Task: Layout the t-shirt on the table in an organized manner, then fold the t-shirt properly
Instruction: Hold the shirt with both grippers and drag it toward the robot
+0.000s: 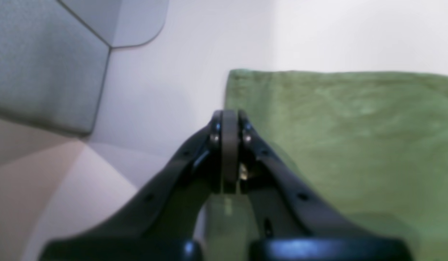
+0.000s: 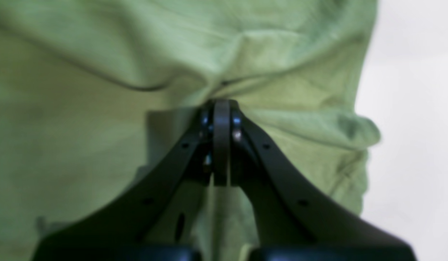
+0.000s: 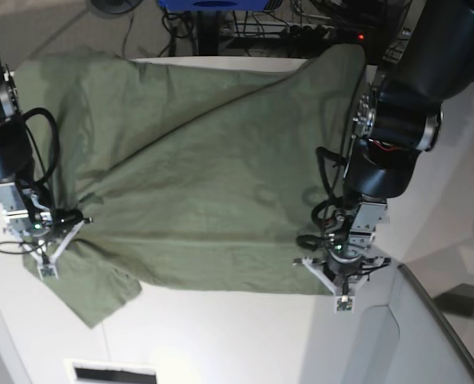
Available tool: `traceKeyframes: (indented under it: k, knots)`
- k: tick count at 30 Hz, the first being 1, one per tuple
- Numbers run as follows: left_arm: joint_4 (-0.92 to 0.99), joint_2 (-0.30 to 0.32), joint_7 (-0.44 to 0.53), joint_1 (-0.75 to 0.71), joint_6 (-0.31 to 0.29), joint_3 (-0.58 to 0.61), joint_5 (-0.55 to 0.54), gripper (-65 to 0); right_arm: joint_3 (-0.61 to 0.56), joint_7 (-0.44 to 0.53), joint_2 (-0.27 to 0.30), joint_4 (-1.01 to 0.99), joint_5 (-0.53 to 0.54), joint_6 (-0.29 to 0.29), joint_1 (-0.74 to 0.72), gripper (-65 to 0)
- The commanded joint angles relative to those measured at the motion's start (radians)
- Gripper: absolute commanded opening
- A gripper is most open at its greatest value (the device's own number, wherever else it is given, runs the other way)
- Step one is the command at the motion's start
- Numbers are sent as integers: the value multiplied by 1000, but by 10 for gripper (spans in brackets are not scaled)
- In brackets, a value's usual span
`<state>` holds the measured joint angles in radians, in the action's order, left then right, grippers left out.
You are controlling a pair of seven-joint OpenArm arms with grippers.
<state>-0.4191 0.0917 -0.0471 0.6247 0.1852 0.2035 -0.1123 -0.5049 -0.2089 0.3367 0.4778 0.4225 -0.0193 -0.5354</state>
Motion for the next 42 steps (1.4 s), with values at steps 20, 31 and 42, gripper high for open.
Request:
traceKeyframes:
  k: [20,31,42]
  knots:
    - [-1052,133,-428,-688,-5,0,12,-650,504,-582,83,1166,-3,210,653,-650]
    - [-976,153,-419,-767,-5,0,13,-650,587,-616,25,1145,-3,210,795,-650]
    - [-779,161,-328,-668,-5,1,13,-650,581,-527,34,858,-3,207,714,-650]
